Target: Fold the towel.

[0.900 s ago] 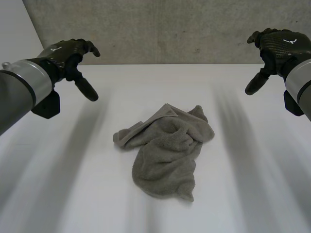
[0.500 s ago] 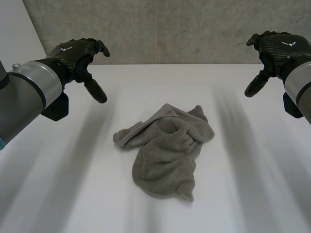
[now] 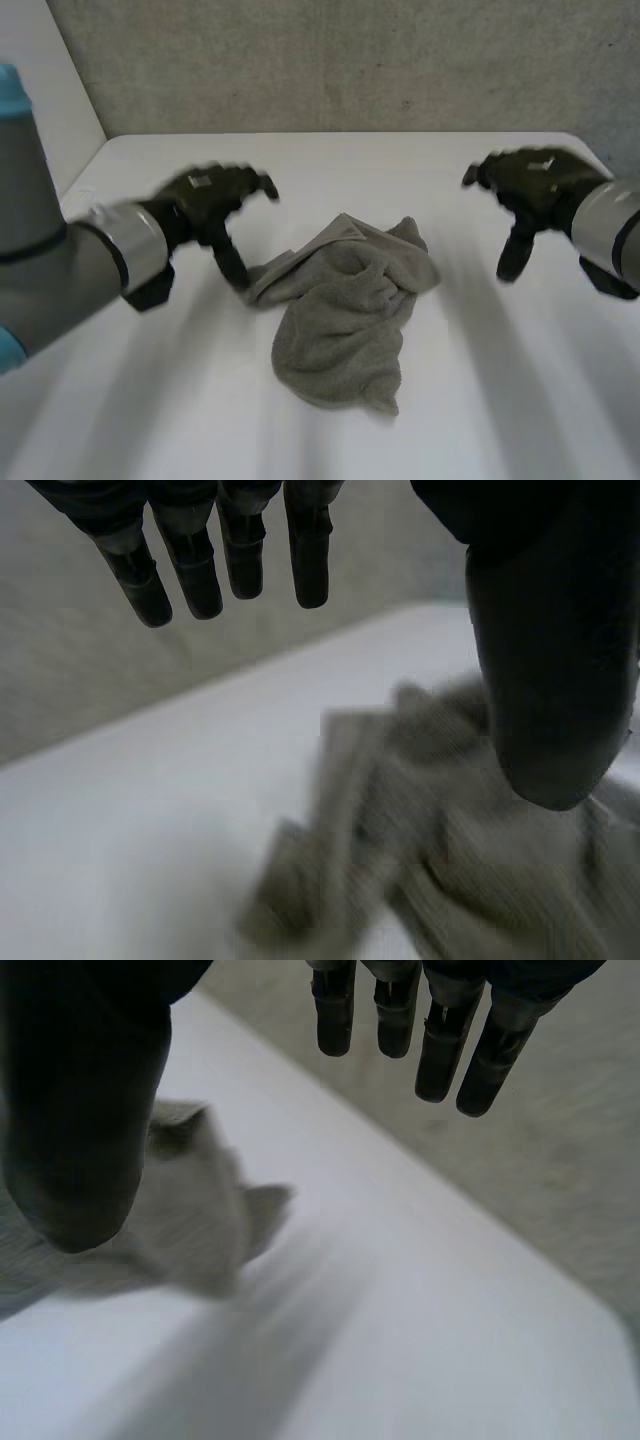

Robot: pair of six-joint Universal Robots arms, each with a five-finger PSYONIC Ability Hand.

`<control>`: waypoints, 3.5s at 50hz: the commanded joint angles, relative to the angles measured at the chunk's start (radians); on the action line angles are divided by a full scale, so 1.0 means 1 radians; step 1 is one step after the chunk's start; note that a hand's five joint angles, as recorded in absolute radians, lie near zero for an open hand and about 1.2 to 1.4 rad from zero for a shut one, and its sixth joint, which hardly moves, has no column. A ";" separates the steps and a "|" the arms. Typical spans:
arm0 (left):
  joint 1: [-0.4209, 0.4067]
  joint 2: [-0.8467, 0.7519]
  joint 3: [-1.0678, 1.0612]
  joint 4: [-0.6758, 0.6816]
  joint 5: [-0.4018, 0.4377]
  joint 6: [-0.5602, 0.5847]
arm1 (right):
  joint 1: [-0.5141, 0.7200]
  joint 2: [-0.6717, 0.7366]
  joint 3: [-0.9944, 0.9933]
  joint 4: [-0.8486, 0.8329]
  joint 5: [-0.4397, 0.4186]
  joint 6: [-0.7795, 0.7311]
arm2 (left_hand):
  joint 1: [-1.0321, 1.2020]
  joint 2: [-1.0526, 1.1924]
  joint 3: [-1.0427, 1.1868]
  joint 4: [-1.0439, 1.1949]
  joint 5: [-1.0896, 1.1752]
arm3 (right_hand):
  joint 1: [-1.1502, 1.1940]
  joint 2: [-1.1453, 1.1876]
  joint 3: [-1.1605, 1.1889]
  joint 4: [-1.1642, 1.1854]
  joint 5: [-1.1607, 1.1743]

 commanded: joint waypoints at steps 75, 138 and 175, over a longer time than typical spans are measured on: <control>-0.100 -0.233 0.787 0.255 -0.016 -0.220 | 0.130 0.209 -0.655 -0.404 -0.118 0.148 | 1.133 1.147 1.142 1.138 1.159 | 1.162 1.151 1.145 1.137 1.161; -0.256 -0.576 0.143 0.487 -0.197 -0.493 | 0.036 -0.024 0.445 -0.585 -0.136 0.071 | 0.061 0.075 0.071 0.066 0.088 | 1.162 1.151 1.145 1.137 1.161; -0.175 -0.470 0.062 0.594 -0.271 -0.591 | 0.039 -0.127 0.460 -0.574 -0.133 0.071 | 0.382 0.395 0.391 0.387 0.408 | 1.162 1.151 1.145 1.137 1.161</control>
